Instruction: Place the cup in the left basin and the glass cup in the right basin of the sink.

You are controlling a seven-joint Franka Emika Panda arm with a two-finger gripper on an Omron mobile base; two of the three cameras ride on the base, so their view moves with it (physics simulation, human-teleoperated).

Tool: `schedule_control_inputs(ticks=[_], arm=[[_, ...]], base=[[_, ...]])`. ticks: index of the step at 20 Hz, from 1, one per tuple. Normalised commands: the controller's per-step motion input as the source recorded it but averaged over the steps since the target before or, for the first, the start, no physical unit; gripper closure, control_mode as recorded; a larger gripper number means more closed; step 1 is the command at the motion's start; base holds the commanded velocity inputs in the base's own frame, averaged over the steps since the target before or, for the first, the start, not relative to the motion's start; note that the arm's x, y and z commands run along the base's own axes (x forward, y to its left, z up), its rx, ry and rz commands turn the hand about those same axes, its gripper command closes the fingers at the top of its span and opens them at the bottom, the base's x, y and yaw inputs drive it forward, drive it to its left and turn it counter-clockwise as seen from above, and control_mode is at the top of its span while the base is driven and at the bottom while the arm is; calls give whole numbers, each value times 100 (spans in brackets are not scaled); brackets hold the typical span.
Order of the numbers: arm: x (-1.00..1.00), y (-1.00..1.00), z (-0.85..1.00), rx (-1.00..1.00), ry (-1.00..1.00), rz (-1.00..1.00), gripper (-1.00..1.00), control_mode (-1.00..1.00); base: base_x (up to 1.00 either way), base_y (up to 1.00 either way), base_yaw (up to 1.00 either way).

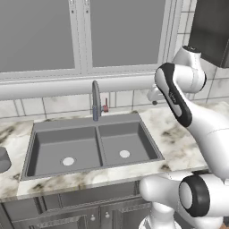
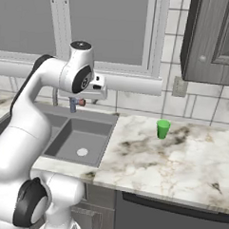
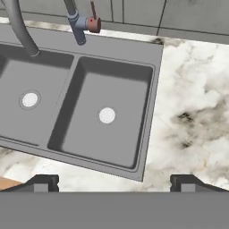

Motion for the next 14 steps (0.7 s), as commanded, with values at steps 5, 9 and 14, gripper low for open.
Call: schedule_control_inputs(ticks=[5, 9, 14], arm=[[2, -22, -2, 0, 0, 8, -100, -100], [0, -22, 0, -1, 0, 1, -100, -100], [3, -20, -1, -3, 2, -2, -100, -100]], base=[[0, 0, 0], [0, 0, 0], [0, 0, 0]])
